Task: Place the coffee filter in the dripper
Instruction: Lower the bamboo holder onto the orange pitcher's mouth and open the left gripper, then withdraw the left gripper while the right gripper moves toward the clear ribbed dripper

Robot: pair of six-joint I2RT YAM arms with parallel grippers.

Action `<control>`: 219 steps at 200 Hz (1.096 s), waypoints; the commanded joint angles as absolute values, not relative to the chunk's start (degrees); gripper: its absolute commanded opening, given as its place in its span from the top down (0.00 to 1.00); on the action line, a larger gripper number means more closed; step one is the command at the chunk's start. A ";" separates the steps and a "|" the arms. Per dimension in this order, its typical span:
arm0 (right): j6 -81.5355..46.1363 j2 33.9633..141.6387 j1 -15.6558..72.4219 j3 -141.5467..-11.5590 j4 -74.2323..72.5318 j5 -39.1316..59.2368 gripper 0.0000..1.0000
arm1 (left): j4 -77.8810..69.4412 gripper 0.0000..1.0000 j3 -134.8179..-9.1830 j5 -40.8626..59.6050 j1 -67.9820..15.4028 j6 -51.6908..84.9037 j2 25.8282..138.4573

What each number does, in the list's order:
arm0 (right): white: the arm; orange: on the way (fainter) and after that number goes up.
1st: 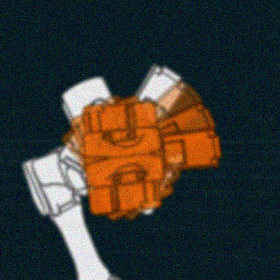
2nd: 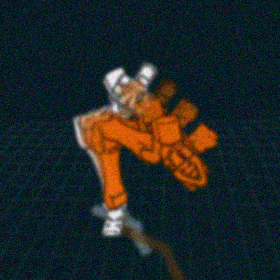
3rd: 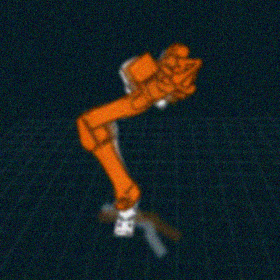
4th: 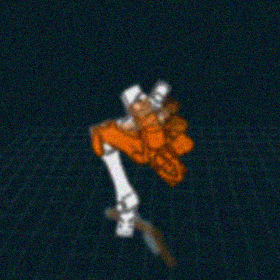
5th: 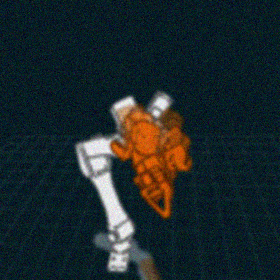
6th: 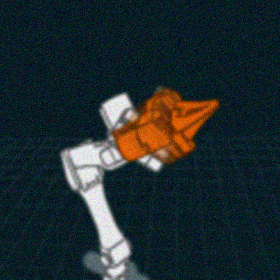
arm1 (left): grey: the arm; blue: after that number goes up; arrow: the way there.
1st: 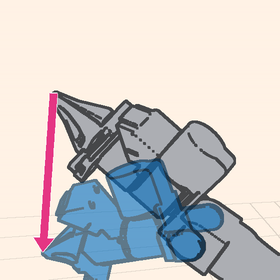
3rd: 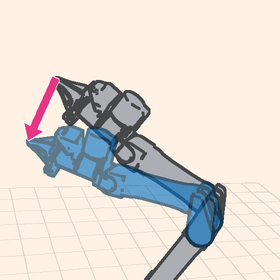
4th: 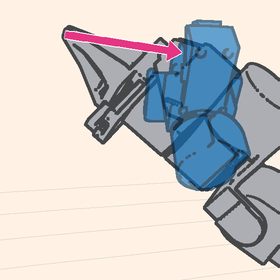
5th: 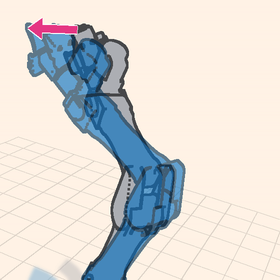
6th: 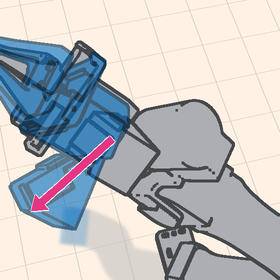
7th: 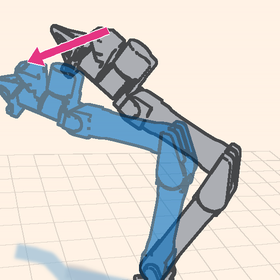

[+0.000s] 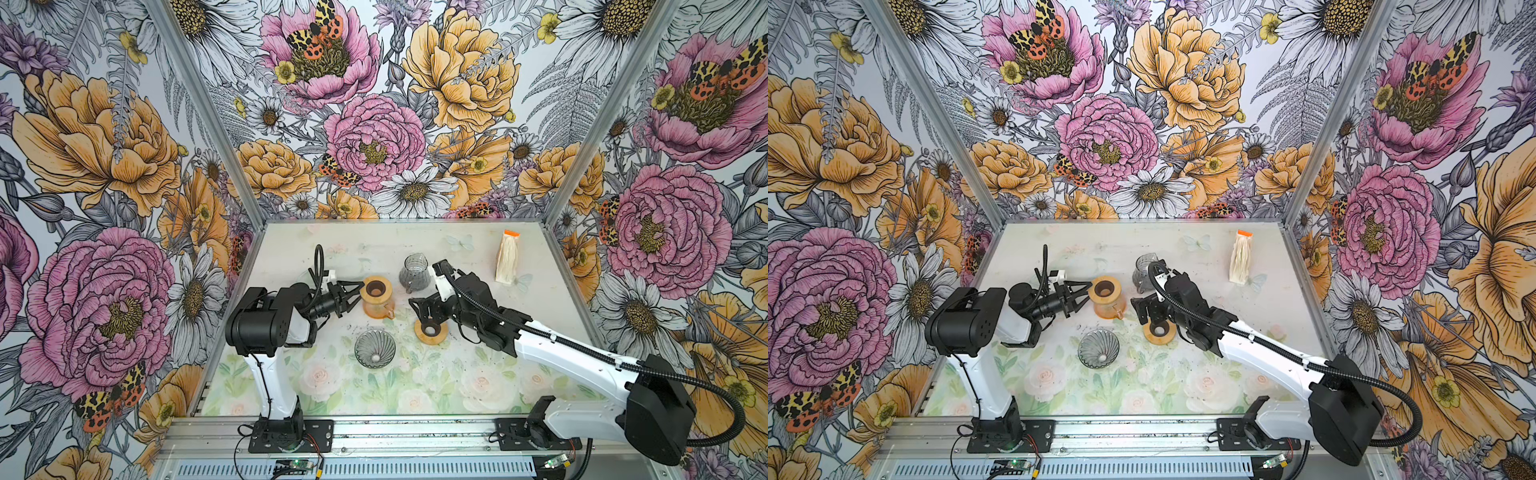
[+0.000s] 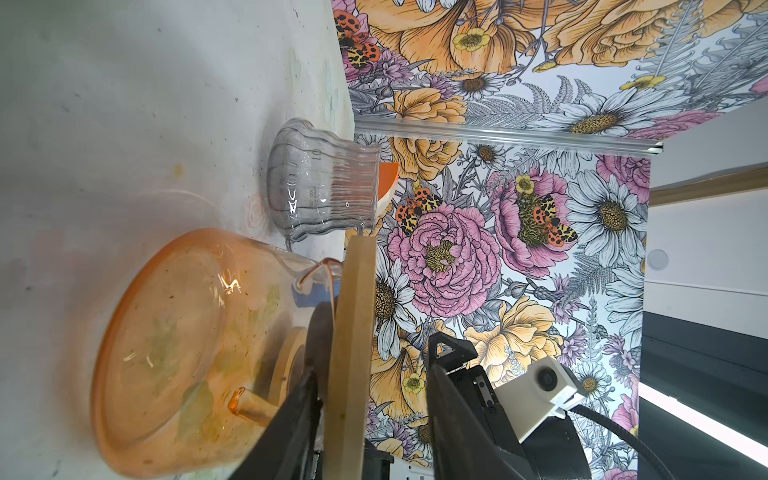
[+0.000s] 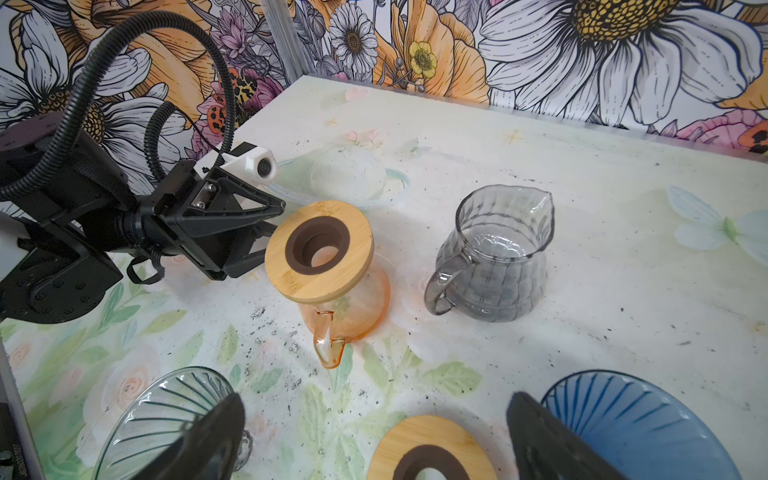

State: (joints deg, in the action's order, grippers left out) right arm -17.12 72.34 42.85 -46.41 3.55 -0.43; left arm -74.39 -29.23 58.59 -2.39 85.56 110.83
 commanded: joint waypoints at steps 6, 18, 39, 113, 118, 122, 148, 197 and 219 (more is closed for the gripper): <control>-17.48 71.43 43.18 -46.32 2.20 -0.99 0.01 | -72.75 0.51 -29.77 59.62 -2.07 82.94 109.34; -17.45 71.54 43.24 -46.47 2.20 -0.65 0.00 | -66.36 0.49 -30.68 59.84 -1.81 79.52 106.99; -17.41 72.09 43.18 -47.12 2.73 0.09 0.01 | -44.36 0.44 -33.79 59.02 -1.98 66.86 99.02; -18.28 76.31 43.73 -52.85 11.33 6.87 0.03 | -20.16 0.31 -39.71 56.89 -2.71 52.21 91.75; -18.47 76.60 43.88 -53.07 11.71 7.01 0.02 | -19.39 0.31 -39.81 56.72 -2.80 51.65 91.64; -18.55 76.61 44.05 -53.08 11.75 6.98 0.02 | -18.50 0.31 -39.96 56.54 -2.86 51.13 91.67; -19.01 76.97 44.64 -53.01 11.78 6.69 0.02 | -14.74 0.30 -40.43 56.08 -2.85 48.28 92.06; -18.83 77.46 44.84 -53.82 11.85 6.91 0.02 | -8.44 0.29 -40.56 54.83 -0.94 44.24 89.77; -19.19 78.36 45.04 -54.53 12.38 8.31 0.02 | -1.39 0.25 -42.07 53.03 0.15 39.45 86.71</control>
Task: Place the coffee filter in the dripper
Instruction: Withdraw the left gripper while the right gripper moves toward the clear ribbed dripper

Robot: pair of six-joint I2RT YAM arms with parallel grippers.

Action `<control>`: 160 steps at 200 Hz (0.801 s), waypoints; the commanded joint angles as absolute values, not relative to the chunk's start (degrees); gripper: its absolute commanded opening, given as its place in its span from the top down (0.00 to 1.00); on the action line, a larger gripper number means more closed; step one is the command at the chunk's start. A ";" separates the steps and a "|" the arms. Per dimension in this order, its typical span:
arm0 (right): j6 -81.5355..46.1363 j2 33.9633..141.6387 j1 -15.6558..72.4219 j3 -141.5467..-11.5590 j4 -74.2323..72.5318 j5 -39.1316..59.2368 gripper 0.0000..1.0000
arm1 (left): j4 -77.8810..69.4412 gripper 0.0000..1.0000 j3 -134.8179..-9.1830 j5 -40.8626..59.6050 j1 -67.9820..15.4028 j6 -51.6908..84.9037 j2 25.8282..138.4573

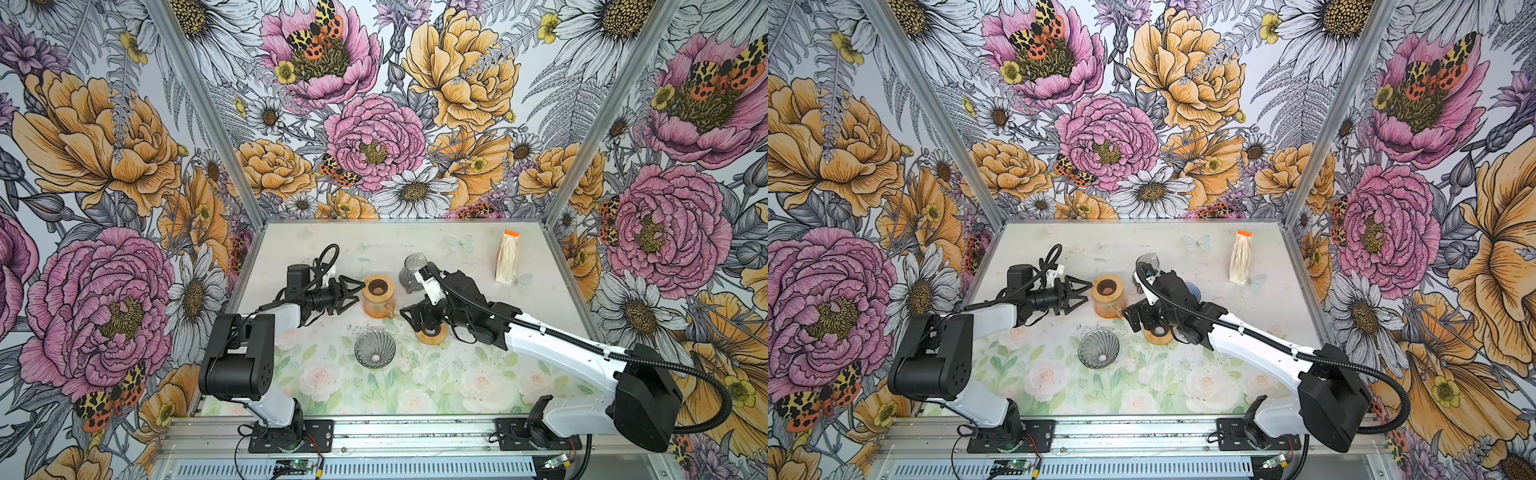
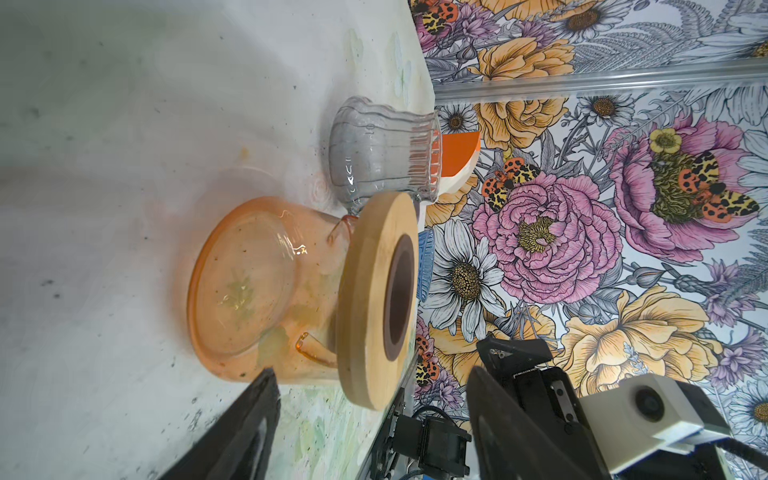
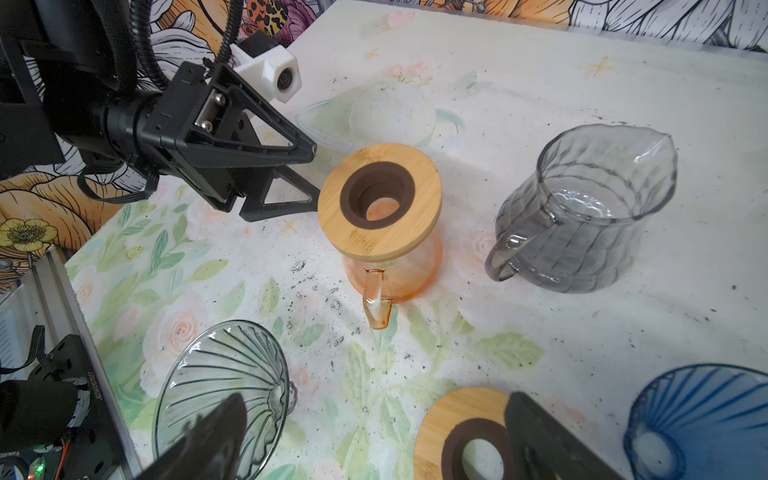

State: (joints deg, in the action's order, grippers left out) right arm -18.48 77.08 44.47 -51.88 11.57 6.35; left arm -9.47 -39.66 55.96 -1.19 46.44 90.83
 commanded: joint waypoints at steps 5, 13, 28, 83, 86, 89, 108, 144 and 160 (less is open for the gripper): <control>-19.20 78.64 45.11 -54.69 12.68 8.71 0.02 | 0.97 0.24 -42.74 52.35 0.25 37.81 86.00; -19.43 79.05 45.09 -54.94 13.08 9.32 0.03 | 5.39 0.23 -44.10 51.05 0.29 35.01 84.93; -20.10 79.75 45.10 -55.28 13.70 10.31 0.04 | 13.01 0.21 -46.38 48.54 0.25 30.47 83.24; -24.14 82.88 49.88 -56.59 17.18 12.04 0.09 | 22.75 0.14 -46.71 40.48 0.21 26.41 76.68; -24.42 83.03 50.10 -56.72 17.40 12.04 0.09 | 23.12 0.13 -46.62 39.94 0.23 26.45 76.18; -24.72 83.32 50.32 -56.77 17.62 12.04 0.10 | 23.59 0.12 -46.61 39.18 0.18 26.47 75.63; -26.66 84.60 51.47 -57.04 18.79 11.35 0.10 | 24.65 0.01 -46.25 37.85 0.10 28.03 72.27; -29.13 88.39 52.85 -59.18 20.62 12.19 0.13 | 29.53 0.01 -45.39 34.22 -0.79 27.93 67.09; -30.03 90.89 53.25 -61.37 22.08 13.35 0.15 | 31.45 0.01 -44.03 31.58 -0.97 28.11 64.72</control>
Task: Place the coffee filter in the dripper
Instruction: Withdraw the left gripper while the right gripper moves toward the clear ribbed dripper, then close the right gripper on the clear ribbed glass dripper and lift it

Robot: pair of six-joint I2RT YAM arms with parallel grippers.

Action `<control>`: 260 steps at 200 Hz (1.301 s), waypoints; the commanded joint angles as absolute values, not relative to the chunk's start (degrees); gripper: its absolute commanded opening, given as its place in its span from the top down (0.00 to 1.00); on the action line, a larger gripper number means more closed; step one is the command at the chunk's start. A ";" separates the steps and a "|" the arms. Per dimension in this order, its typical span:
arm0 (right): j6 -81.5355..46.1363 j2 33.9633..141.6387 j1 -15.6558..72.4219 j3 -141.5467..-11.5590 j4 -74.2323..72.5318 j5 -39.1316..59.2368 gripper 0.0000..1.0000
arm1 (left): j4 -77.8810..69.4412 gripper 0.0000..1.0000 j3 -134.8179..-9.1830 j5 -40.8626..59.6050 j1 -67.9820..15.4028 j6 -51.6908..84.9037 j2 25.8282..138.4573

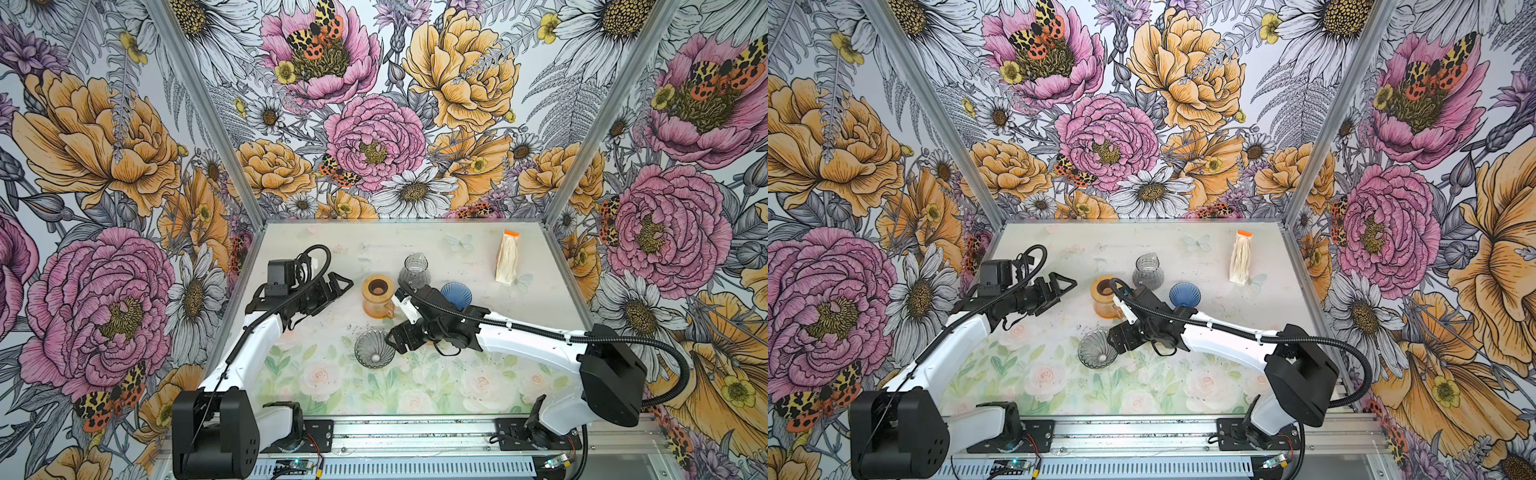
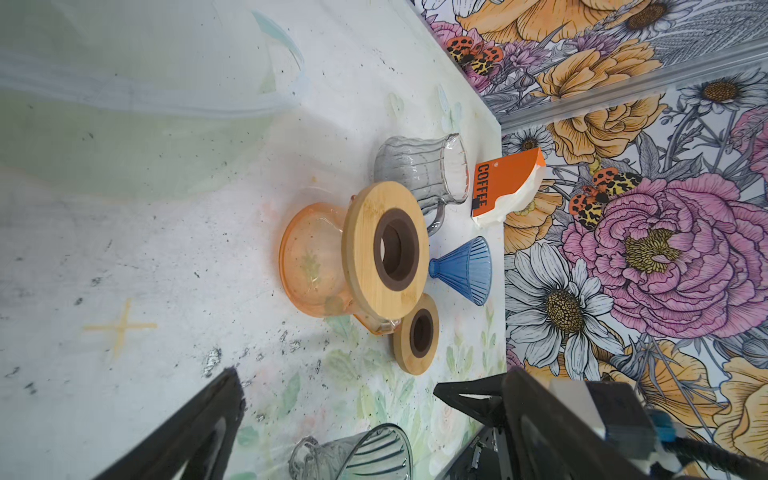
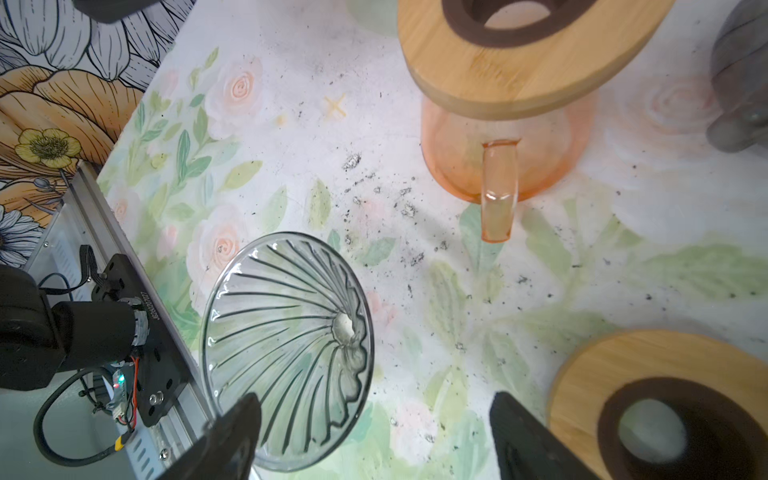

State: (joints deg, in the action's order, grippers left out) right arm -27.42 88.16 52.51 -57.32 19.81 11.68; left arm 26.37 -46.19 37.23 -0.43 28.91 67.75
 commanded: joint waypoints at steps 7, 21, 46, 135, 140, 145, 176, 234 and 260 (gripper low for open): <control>-30.33 91.80 53.43 -62.30 22.80 13.42 0.16 | 32.16 0.01 -43.42 30.52 -0.97 28.33 63.70; -31.41 93.16 53.90 -63.39 23.43 13.62 0.18 | 33.10 0.01 -42.13 29.54 -0.86 29.23 61.42; -33.75 95.17 54.06 -64.45 23.88 13.95 0.23 | 34.62 0.01 -40.42 28.13 -0.70 30.60 57.45; -38.67 101.37 54.87 -68.54 25.66 13.39 0.50 | 36.30 0.02 -38.67 25.81 -0.35 30.93 54.21; -38.67 101.63 54.84 -68.72 25.66 13.63 0.52 | 36.31 0.01 -38.67 25.63 -0.35 30.98 54.30; -38.78 102.02 54.89 -68.92 25.71 14.06 0.53 | 36.30 0.01 -38.67 25.51 -0.35 30.85 54.52; -39.36 103.18 54.85 -69.84 26.02 15.38 0.61 | 36.30 0.01 -38.71 24.71 -0.44 30.72 55.17; -39.12 103.58 54.84 -70.47 27.32 14.51 0.70 | 36.23 0.01 -39.02 24.54 -0.37 30.19 55.98; -38.84 103.62 54.69 -70.83 27.83 14.24 0.74 | 36.21 0.01 -38.97 24.80 -0.44 29.82 56.64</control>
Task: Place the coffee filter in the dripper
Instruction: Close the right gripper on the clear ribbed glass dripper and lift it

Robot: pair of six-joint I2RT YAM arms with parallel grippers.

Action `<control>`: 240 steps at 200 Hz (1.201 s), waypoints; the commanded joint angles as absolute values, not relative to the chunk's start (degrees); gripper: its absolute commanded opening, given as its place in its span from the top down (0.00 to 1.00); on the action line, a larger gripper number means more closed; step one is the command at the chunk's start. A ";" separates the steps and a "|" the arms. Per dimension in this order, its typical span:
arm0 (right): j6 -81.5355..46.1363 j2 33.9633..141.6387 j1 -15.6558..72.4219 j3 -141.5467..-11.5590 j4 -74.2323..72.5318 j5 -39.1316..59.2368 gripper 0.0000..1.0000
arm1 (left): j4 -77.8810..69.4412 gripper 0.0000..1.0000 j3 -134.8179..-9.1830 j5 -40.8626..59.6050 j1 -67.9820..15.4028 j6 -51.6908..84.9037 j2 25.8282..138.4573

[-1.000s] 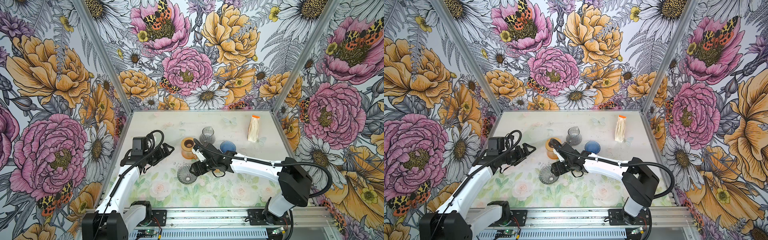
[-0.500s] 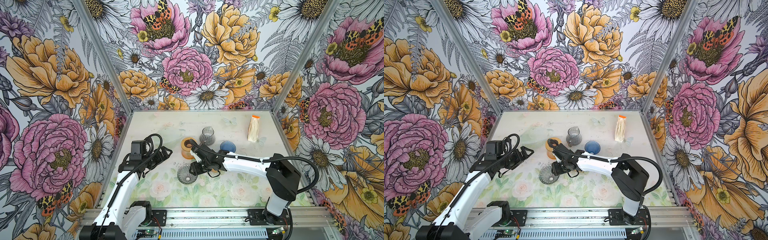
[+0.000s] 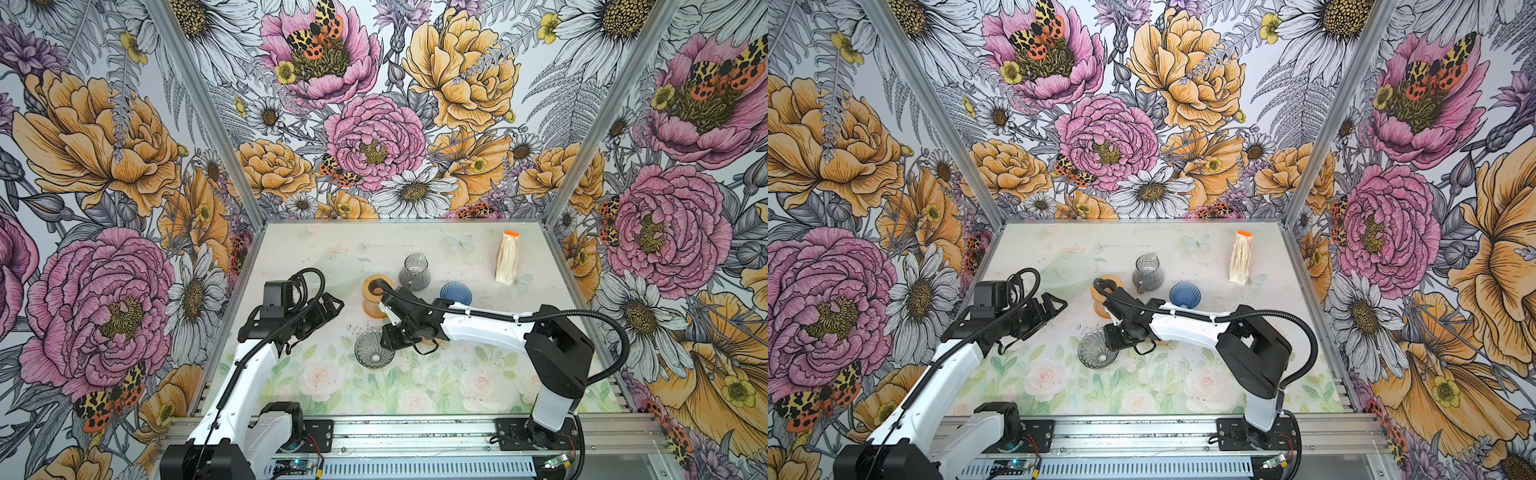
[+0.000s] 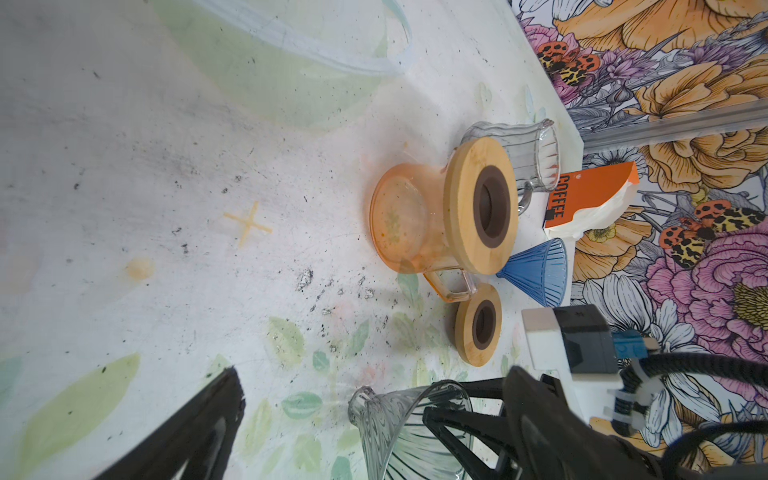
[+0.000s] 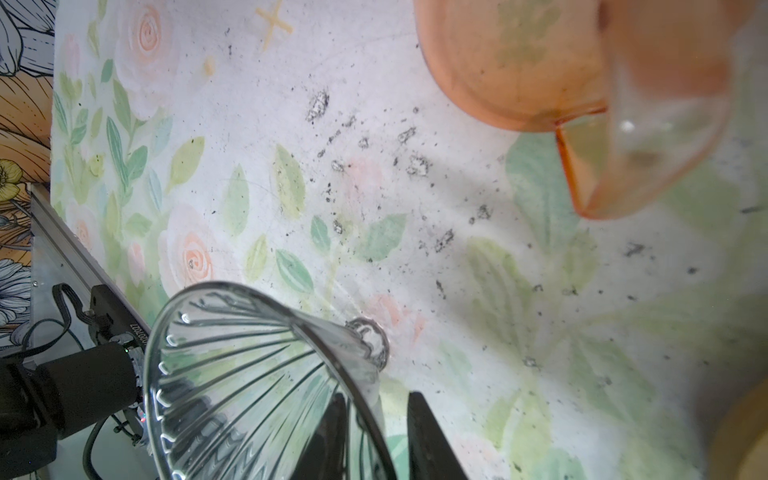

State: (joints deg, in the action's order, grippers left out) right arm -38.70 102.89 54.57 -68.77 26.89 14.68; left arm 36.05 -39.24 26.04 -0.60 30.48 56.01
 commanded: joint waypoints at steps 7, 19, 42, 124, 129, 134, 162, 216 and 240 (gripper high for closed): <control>-38.70 103.65 54.67 -71.02 27.87 14.32 0.74 | 36.27 0.01 -39.02 24.90 -0.44 29.80 56.77; -38.50 103.82 54.73 -71.20 28.01 14.57 0.76 | 36.21 0.01 -39.10 24.87 -0.53 29.71 56.91; -37.82 104.04 54.71 -71.55 28.31 14.63 0.80 | 36.21 0.01 -39.29 24.79 -0.53 29.47 57.34; -37.53 103.88 54.69 -72.11 28.93 14.29 0.89 | 36.21 0.01 -40.34 24.83 -0.74 28.74 58.17; -37.44 103.77 54.69 -72.14 28.92 14.22 0.90 | 36.21 0.01 -40.42 24.92 -0.75 28.66 58.19; -37.32 103.59 54.73 -72.16 28.97 14.03 0.90 | 36.21 0.01 -40.47 24.96 -0.76 28.63 58.26; -35.83 102.40 54.67 -72.35 28.97 12.95 0.95 | 36.21 0.01 -41.24 25.23 -0.78 28.48 58.45; -32.41 99.19 54.65 -72.61 28.78 12.22 1.00 | 36.34 0.01 -43.05 25.49 -0.88 27.77 59.63; -31.60 98.00 54.32 -73.01 28.83 12.65 1.00 | 36.30 0.01 -43.76 25.86 -0.98 27.49 59.92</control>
